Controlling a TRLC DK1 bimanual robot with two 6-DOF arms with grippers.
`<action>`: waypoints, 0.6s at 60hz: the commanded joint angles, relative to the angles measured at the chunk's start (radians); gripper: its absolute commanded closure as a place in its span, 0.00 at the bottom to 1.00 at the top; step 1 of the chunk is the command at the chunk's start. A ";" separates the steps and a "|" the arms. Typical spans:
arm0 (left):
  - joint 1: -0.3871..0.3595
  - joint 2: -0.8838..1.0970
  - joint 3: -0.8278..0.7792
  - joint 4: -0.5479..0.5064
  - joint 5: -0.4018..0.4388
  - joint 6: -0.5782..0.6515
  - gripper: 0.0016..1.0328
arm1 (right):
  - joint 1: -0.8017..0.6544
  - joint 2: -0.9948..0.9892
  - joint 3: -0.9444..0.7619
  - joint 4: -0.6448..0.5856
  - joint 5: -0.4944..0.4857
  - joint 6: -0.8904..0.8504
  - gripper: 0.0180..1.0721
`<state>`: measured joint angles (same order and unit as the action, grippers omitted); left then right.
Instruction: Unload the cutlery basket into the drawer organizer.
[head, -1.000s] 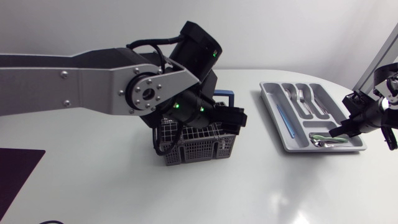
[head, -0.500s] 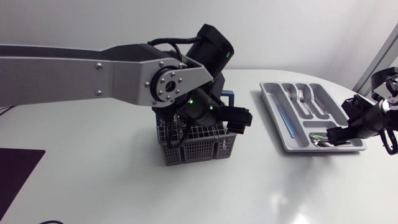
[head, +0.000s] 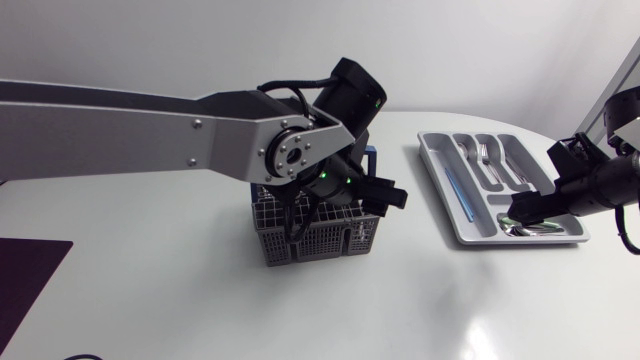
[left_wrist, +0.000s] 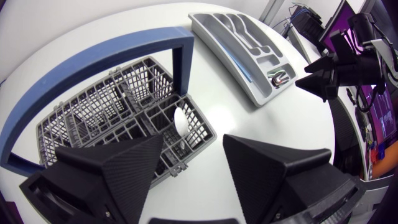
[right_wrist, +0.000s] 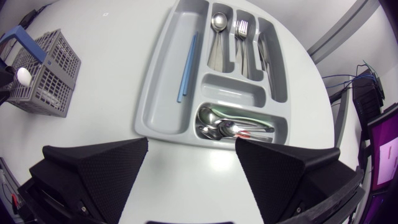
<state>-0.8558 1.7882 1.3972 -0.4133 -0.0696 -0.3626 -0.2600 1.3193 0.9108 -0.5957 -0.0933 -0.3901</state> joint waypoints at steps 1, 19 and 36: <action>0.004 0.039 0.022 0.021 -0.012 0.024 0.46 | 0.025 -0.031 -0.036 -0.010 -0.016 0.042 0.04; 0.017 0.065 0.011 0.088 -0.027 0.056 0.47 | 0.131 -0.081 -0.078 -0.012 -0.046 0.119 0.04; 0.018 0.071 -0.003 0.107 -0.029 0.065 0.47 | 0.186 -0.081 -0.099 0.007 -0.065 0.165 0.04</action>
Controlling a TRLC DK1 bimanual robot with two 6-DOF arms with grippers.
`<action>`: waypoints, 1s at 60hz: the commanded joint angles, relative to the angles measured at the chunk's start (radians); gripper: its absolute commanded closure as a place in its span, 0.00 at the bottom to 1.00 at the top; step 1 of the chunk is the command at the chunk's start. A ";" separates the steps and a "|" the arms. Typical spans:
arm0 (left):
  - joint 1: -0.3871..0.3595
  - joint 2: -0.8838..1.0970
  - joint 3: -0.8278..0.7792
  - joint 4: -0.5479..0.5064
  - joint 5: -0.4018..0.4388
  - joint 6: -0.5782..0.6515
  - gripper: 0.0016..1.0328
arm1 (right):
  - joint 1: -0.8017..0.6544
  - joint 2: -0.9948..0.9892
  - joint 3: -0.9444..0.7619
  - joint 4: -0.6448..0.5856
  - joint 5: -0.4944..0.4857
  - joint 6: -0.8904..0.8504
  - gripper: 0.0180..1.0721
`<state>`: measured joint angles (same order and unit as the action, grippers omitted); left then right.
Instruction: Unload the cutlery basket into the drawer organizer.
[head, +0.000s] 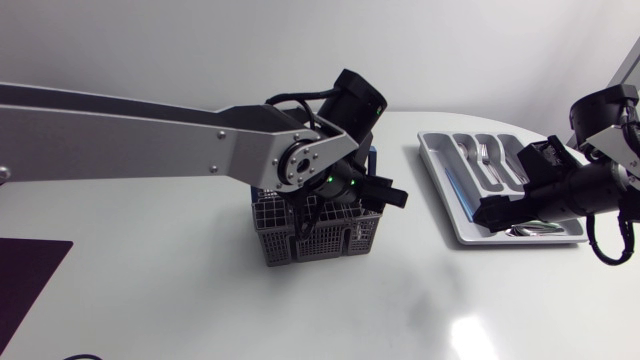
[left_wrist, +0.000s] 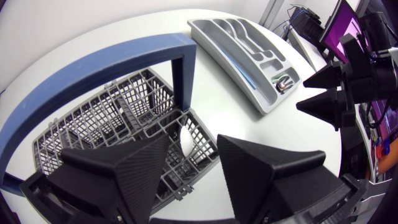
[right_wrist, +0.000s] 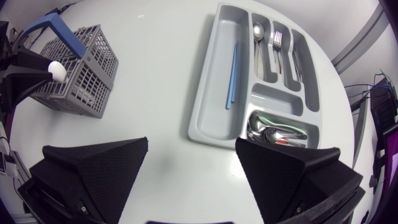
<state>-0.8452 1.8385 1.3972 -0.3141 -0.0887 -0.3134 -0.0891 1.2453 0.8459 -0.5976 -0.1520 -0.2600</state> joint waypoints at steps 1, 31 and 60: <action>0.008 0.021 -0.006 0.009 -0.009 0.016 0.47 | 0.022 -0.007 -0.038 0.012 -0.006 0.039 0.04; 0.001 0.033 -0.047 0.044 -0.028 0.020 0.72 | 0.048 -0.015 -0.071 0.038 -0.006 0.059 0.04; -0.011 0.059 -0.053 0.050 -0.040 0.020 0.96 | 0.048 -0.023 -0.094 0.048 -0.006 0.057 0.05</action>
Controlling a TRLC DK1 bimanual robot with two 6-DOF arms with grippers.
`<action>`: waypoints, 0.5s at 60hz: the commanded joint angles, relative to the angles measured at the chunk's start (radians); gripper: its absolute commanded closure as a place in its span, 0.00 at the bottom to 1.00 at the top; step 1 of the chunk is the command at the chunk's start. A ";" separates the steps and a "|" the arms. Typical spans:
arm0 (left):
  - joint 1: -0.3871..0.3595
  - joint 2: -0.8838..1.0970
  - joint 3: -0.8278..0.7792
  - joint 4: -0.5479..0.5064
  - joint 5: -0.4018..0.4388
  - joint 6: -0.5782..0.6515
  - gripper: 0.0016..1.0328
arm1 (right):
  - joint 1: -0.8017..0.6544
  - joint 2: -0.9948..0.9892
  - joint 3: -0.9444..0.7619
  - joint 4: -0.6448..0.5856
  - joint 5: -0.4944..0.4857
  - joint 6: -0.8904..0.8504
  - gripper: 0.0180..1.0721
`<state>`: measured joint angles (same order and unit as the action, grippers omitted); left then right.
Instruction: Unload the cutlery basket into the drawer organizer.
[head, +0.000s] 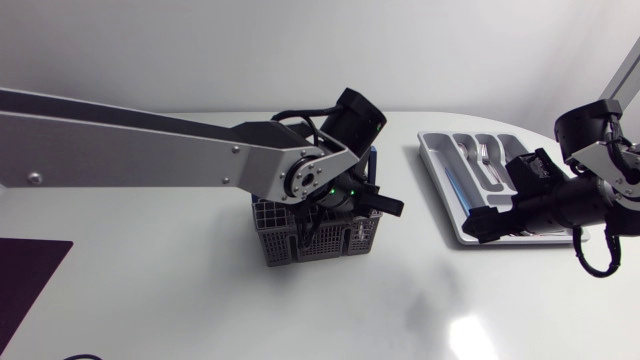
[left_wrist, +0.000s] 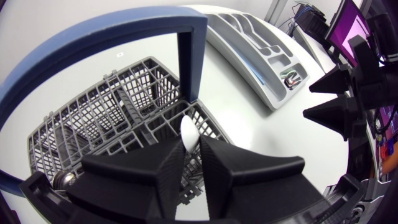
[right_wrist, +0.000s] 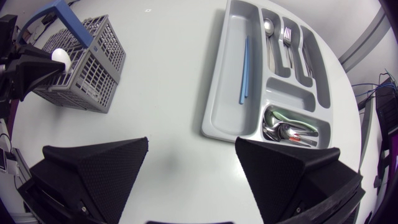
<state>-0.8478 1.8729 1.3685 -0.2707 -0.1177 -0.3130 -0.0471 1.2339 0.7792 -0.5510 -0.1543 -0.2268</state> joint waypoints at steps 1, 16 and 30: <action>-0.008 0.023 -0.026 0.010 -0.011 0.020 0.96 | 0.006 -0.013 -0.028 0.002 -0.004 0.024 0.05; -0.016 -0.009 -0.046 0.013 -0.011 0.017 0.96 | 0.007 -0.016 -0.040 0.006 -0.004 0.026 0.05; -0.016 -0.070 -0.089 0.050 -0.011 0.009 0.96 | 0.009 -0.022 -0.055 0.011 -0.004 0.026 0.05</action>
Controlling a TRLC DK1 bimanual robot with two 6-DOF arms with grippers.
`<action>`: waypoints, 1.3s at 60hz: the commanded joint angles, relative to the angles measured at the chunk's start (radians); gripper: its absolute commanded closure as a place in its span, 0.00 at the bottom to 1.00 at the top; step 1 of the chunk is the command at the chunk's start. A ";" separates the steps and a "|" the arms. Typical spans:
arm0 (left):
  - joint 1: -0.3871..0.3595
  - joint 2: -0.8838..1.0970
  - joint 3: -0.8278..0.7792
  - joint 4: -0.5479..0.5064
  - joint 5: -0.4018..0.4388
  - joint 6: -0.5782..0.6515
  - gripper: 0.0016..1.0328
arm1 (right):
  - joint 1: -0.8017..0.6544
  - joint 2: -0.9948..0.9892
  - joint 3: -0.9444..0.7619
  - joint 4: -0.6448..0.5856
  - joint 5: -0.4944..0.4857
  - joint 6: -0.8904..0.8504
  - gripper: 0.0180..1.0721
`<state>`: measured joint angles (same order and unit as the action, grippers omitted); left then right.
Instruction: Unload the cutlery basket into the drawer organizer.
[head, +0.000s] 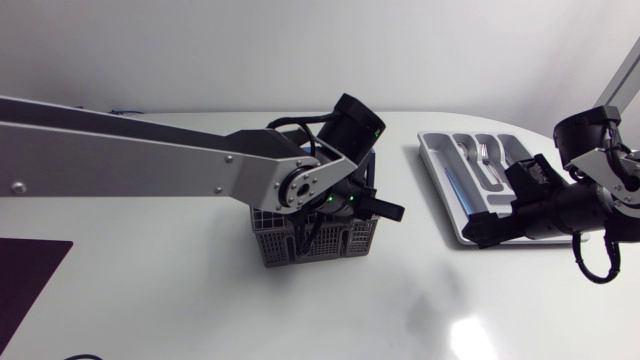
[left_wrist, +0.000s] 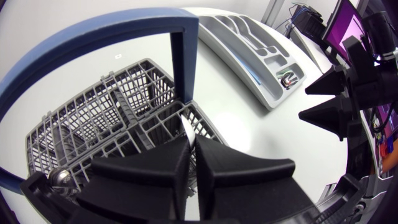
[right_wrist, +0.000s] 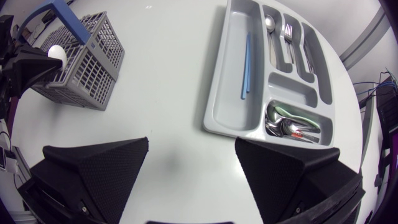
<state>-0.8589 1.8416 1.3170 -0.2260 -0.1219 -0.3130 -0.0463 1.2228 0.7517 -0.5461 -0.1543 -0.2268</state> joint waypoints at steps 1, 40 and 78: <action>-0.005 -0.041 -0.039 0.005 -0.007 0.009 0.96 | 0.008 -0.011 -0.028 0.006 -0.004 0.026 0.05; 0.009 -0.229 -0.075 0.048 -0.007 -0.005 0.96 | 0.049 -0.042 -0.041 0.003 0.006 0.049 0.05; -0.046 -0.381 -0.098 -0.015 -0.021 -0.067 0.94 | 0.100 -0.266 -0.031 0.037 -0.137 0.004 0.05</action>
<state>-0.8989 1.4769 1.2282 -0.2291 -0.1368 -0.3222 0.0269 0.9932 0.7307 -0.5182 -0.2810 -0.2123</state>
